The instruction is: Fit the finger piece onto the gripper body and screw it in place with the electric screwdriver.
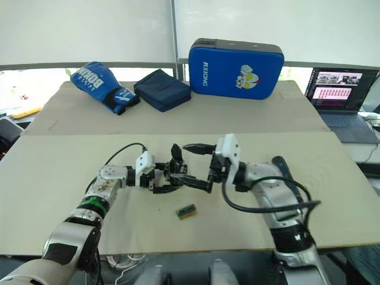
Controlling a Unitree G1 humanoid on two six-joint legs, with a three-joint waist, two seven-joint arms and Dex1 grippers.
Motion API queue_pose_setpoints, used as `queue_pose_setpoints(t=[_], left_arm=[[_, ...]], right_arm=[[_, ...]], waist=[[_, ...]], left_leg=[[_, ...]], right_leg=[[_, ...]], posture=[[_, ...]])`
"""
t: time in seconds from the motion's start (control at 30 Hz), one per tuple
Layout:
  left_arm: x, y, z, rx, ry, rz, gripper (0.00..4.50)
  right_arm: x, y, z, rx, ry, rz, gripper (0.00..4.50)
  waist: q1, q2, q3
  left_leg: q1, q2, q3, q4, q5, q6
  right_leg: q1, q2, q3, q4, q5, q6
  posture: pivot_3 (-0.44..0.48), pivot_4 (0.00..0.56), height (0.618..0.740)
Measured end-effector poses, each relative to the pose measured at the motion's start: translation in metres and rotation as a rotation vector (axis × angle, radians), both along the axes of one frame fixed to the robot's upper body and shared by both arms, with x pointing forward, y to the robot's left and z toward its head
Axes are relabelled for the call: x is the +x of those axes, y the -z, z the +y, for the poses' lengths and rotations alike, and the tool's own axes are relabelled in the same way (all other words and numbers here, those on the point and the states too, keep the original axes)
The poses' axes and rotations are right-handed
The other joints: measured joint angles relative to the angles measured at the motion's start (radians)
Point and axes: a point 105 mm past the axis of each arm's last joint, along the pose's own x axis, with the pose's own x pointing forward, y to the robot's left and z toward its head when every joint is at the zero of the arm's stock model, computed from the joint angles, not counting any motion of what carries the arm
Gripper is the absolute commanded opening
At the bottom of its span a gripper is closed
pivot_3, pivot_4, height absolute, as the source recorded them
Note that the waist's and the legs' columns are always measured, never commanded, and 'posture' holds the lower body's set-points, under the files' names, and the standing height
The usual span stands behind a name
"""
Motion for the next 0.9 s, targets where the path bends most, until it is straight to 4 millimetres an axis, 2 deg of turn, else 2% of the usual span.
queue_pose_setpoints(t=[0.13,0.23,0.33,0.43,0.5,0.6,0.7,0.77,0.9], left_arm=[[-0.015,0.000,0.043,-0.007,-0.041,0.034,4.49],[-0.026,-0.009,0.060,-0.023,-0.039,0.043,4.49],[-0.040,-0.022,0.077,-0.045,-0.045,0.029,4.49],[-0.052,-0.040,0.078,-0.080,-0.016,-0.018,4.49],[-0.061,-0.049,0.077,-0.088,0.011,-0.028,4.49],[-0.079,-0.053,0.077,-0.054,0.063,-0.013,4.49],[-0.086,-0.057,0.071,-0.070,0.084,-0.009,4.49],[-0.087,-0.067,0.066,-0.135,0.060,-0.024,4.49],[-0.094,-0.078,0.057,-0.168,0.075,-0.051,4.49]], right_arm=[[-0.014,-0.001,-0.036,-0.019,0.120,0.045,4.50],[-0.025,0.001,-0.062,-0.010,0.238,0.077,4.50],[-0.040,0.015,-0.100,-0.032,0.414,0.127,4.50],[-0.059,0.031,-0.134,-0.065,0.573,0.185,4.50],[-0.074,0.039,-0.154,-0.079,0.673,0.207,4.50],[-0.100,0.050,-0.186,-0.081,0.855,0.254,4.50],[-0.120,0.057,-0.202,-0.088,0.959,0.284,4.50],[-0.129,0.059,-0.211,-0.093,1.033,0.288,4.50],[-0.134,0.059,-0.220,-0.071,1.117,0.291,4.50]], waist=[[-0.011,0.000,0.001],[-0.008,0.000,0.001],[0.001,0.000,0.001],[0.016,0.000,0.001],[0.017,0.000,0.001],[0.014,0.000,0.001],[0.009,0.000,0.001],[0.010,0.001,0.001],[0.007,0.001,0.001]], left_leg=[[0.000,0.000,0.000,-0.002,0.000,0.000],[-0.001,0.000,-0.001,-0.001,0.000,0.000],[-0.001,0.000,0.000,-0.001,0.000,0.000],[-0.001,0.000,0.000,-0.001,0.000,0.000],[0.000,0.001,0.001,-0.001,0.000,0.000],[0.001,0.002,0.002,-0.002,0.000,0.000],[0.002,0.003,0.003,-0.002,0.000,0.000],[0.002,0.004,0.003,-0.002,0.000,0.000],[0.002,0.003,0.005,-0.002,0.000,0.000]], right_leg=[[0.000,0.000,0.000,0.000,0.000,0.000],[0.000,0.000,0.000,0.000,0.000,0.000],[0.000,-0.001,0.000,-0.001,-0.001,0.000],[0.001,-0.001,0.000,-0.001,-0.001,0.001],[0.002,-0.001,0.000,-0.001,-0.005,0.008],[0.001,-0.001,0.001,-0.001,-0.006,0.007],[0.002,0.000,0.002,-0.001,-0.007,0.007],[0.002,0.000,0.002,-0.001,-0.007,0.007],[0.001,0.000,0.003,-0.001,-0.008,0.007]], posture=[[0.000,0.150,0.740],[0.000,0.150,0.740],[0.000,0.150,0.740],[0.000,0.150,0.740],[0.000,0.150,0.740],[0.000,0.150,0.740],[0.000,0.150,0.740],[0.000,0.150,0.740],[0.000,0.150,0.740]])
